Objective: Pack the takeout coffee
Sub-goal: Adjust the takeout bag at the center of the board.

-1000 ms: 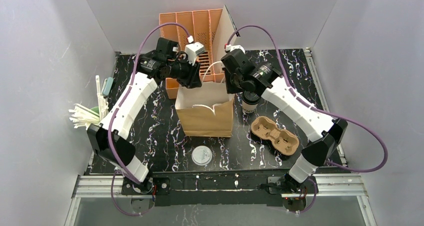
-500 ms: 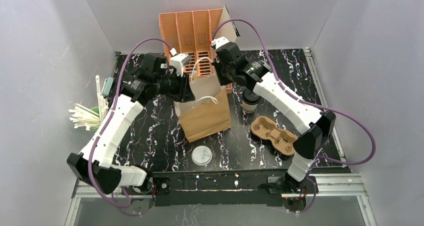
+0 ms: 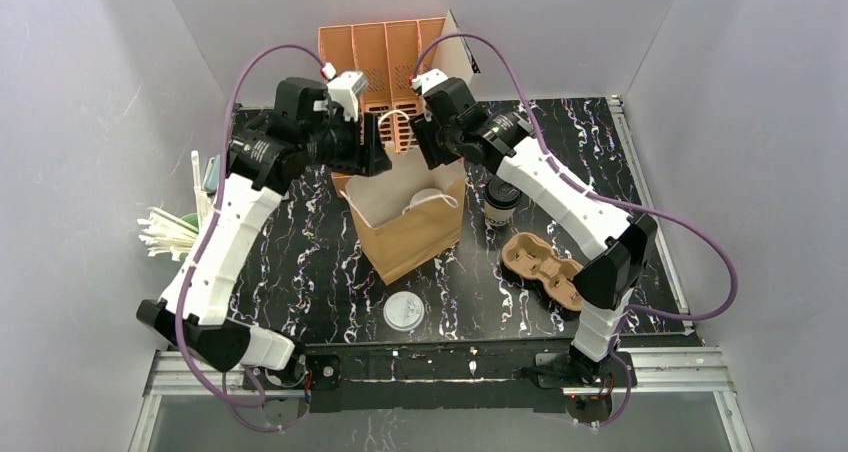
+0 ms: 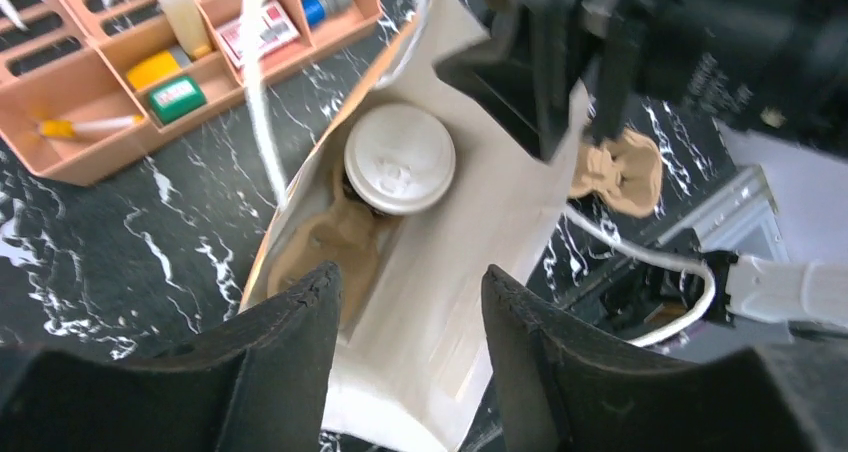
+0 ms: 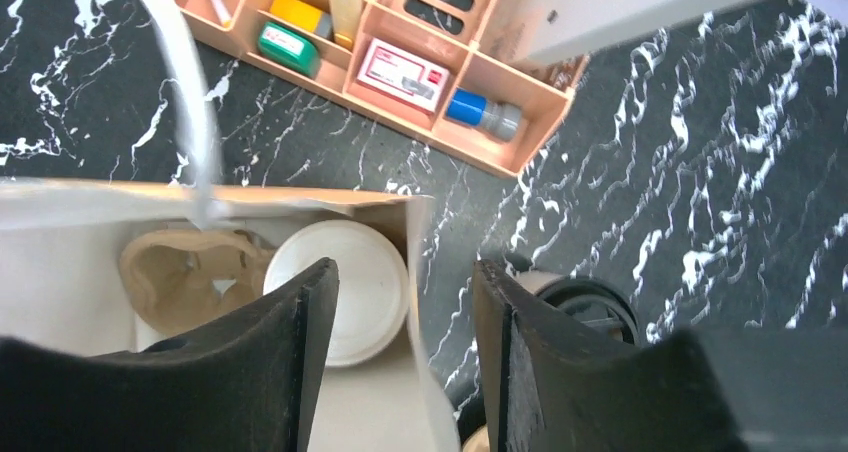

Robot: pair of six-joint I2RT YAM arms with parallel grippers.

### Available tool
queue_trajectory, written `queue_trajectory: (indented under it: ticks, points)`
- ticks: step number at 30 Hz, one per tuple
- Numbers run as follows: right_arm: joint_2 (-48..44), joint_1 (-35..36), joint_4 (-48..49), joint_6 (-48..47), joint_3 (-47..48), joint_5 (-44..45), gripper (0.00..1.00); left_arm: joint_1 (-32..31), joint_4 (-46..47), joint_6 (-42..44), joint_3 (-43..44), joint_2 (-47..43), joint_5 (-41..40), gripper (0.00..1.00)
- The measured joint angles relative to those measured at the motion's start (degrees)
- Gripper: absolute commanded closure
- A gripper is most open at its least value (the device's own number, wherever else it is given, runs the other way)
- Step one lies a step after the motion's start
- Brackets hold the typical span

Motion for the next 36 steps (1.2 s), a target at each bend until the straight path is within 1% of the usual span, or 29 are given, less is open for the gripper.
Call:
queue_trajectory:
  ticks: [3,4,6,7,8,10,12,14,18,21,25,27,31,33,34,36]
  points:
    - [0.02,-0.02,-5.40,3.04,3.61,2.21,0.31,0.00,-1.70,2.03,5.99,4.02,-2.40,0.35]
    - [0.02,-0.02,-7.58,4.85,5.66,3.21,0.29,0.00,-2.12,2.99,7.45,5.20,-2.89,0.34]
    - [0.02,-0.02,-11.91,9.11,10.12,5.29,0.28,0.07,-2.73,5.33,9.60,7.39,-3.30,0.33]
    - [-0.09,-0.07,-13.70,11.47,11.93,6.19,0.29,0.11,-3.04,6.49,10.40,8.22,-3.13,0.37]
    - [-0.35,-0.07,-15.34,14.01,13.09,6.88,0.30,0.13,-3.43,7.98,11.54,9.33,-2.75,0.44]
    - [-1.22,-0.13,-18.49,18.75,13.57,7.56,0.33,0.15,-4.59,11.15,14.01,11.61,-0.98,0.54]
    - [-2.10,-0.35,-21.62,24.39,13.14,7.56,0.34,0.13,-5.84,14.16,16.72,13.90,1.31,0.57]
    - [-3.76,-0.55,-22.43,29.86,10.36,6.64,0.35,0.13,-7.32,17.53,19.85,16.41,3.48,0.60]
    - [-7.32,-0.98,-22.08,38.45,2.73,3.82,0.38,0.11,-9.81,22.82,23.76,19.98,5.62,0.60]
    - [-8.46,-1.38,-21.64,43.28,-0.87,2.03,0.38,0.11,-10.67,25.00,24.17,21.16,5.77,0.57]
    - [-8.52,-1.64,-20.98,48.22,-2.29,0.76,0.37,0.11,-11.06,27.15,23.21,21.73,5.09,0.52]
    - [-8.59,-1.86,-20.31,50.10,-2.84,0.35,0.38,0.11,-10.78,27.98,21.79,21.55,4.33,0.52]
    - [-8.76,-2.36,-19.39,52.46,-4.28,-0.59,0.41,0.11,-10.67,28.98,19.47,21.59,3.13,0.48]
    - [-8.79,-2.58,-18.86,53.00,-4.96,-0.92,0.42,0.11,-10.62,29.24,19.08,21.59,2.43,0.48]
    - [-8.79,-2.64,-18.69,53.18,-5.22,-1.07,0.45,0.11,-10.58,29.27,19.06,21.62,2.12,0.50]
    - [-8.79,-2.73,-18.27,53.40,-5.62,-1.40,0.52,0.11,-10.23,29.27,19.08,21.66,1.46,0.59]
